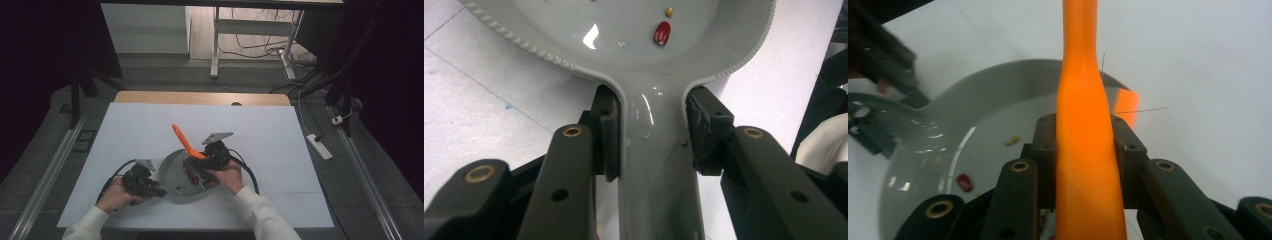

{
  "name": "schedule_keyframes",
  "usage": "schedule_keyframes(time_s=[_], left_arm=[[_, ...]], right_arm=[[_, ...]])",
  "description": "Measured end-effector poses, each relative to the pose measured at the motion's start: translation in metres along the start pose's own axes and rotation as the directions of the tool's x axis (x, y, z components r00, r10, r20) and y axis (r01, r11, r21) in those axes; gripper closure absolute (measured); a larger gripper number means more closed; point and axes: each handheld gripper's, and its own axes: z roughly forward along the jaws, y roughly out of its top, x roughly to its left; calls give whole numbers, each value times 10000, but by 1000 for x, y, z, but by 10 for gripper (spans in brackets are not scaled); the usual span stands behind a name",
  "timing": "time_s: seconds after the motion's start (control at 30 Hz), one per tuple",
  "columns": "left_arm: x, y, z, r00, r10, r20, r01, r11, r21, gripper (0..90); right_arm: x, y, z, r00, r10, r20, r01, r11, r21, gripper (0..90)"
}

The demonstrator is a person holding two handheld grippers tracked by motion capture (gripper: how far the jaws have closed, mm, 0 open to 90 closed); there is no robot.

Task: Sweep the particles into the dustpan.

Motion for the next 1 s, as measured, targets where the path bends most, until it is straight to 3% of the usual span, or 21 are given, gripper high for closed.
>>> schedule_keyframes(time_s=[0.1, 0.2, 0.37, 0.43, 0.57, 0.7, 1.0], left_arm=[[0, 0, 0, 10000, 3, -2, -3, 10000, -6, 613], [0, 0, 0, 10000, 14, 3, -14, 10000, 0, 613], [0, 0, 0, 10000, 8, 27, -8, 10000, 1, 613], [0, 0, 0, 10000, 15, -7, -15, 10000, -1, 613], [0, 0, 0, 10000, -3, -17, 3, 10000, -15, 613], [0, 0, 0, 10000, -12, -5, 12, 10000, -22, 613], [-1, 0, 0, 10000, -15, -29, 15, 10000, -25, 613]], right_arm=[[4, 3, -2, 9999, -121, -59, 120, 9997, -227, 704], [-1, 5, -14, 9983, -239, 528, 267, 9983, -516, 703], [-10, 2, -25, 9942, -127, 1066, 197, 9977, -650, 703], [-16, -3, -29, 9883, -95, 1521, 176, 9985, -523, 703], [-20, -11, -27, 9828, -109, 1845, 152, 9997, -215, 703], [-19, -17, -19, 9838, -109, 1790, 100, 9999, 59, 703], [-5, -17, -11, 9913, 39, 1317, -11, 9998, -214, 702]])
